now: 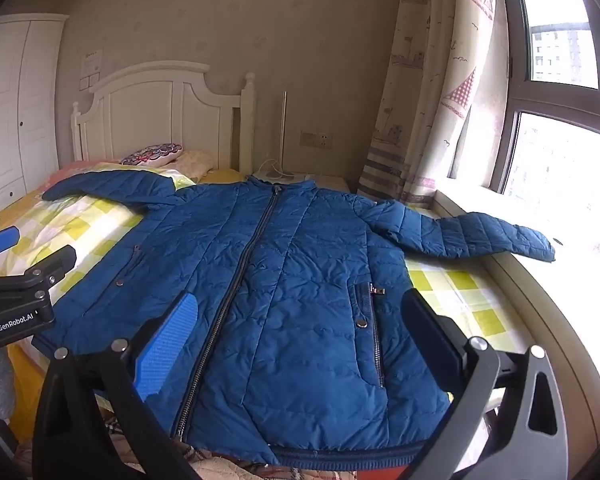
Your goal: Fold large clothes
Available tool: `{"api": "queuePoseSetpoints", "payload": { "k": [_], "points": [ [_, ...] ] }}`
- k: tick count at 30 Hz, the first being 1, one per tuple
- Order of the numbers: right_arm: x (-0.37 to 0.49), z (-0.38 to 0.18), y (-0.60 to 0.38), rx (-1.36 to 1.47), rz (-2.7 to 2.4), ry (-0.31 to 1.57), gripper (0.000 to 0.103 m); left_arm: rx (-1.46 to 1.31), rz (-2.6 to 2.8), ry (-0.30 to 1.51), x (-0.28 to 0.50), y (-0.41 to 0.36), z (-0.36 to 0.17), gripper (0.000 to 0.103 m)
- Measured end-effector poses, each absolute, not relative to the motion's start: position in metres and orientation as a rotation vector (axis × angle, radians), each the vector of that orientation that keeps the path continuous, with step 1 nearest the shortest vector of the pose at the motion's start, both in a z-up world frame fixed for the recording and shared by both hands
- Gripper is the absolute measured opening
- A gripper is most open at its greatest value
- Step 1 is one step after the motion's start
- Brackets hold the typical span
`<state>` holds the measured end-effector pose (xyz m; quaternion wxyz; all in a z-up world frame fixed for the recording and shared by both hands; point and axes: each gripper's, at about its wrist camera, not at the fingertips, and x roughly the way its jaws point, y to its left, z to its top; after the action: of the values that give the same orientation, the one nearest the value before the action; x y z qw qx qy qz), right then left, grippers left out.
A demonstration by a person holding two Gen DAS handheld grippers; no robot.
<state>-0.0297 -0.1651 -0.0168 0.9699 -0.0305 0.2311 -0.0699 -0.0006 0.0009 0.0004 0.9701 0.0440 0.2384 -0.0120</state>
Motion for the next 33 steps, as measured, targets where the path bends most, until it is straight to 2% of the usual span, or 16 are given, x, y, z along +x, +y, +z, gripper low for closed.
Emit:
{"api": "queuePoseSetpoints", "payload": {
  "k": [33],
  "points": [
    [-0.023, -0.027, -0.163, -0.044, -0.128, 0.490, 0.101, 0.085, -0.015, 0.499, 0.000, 0.008, -0.007, 0.099]
  ]
}}
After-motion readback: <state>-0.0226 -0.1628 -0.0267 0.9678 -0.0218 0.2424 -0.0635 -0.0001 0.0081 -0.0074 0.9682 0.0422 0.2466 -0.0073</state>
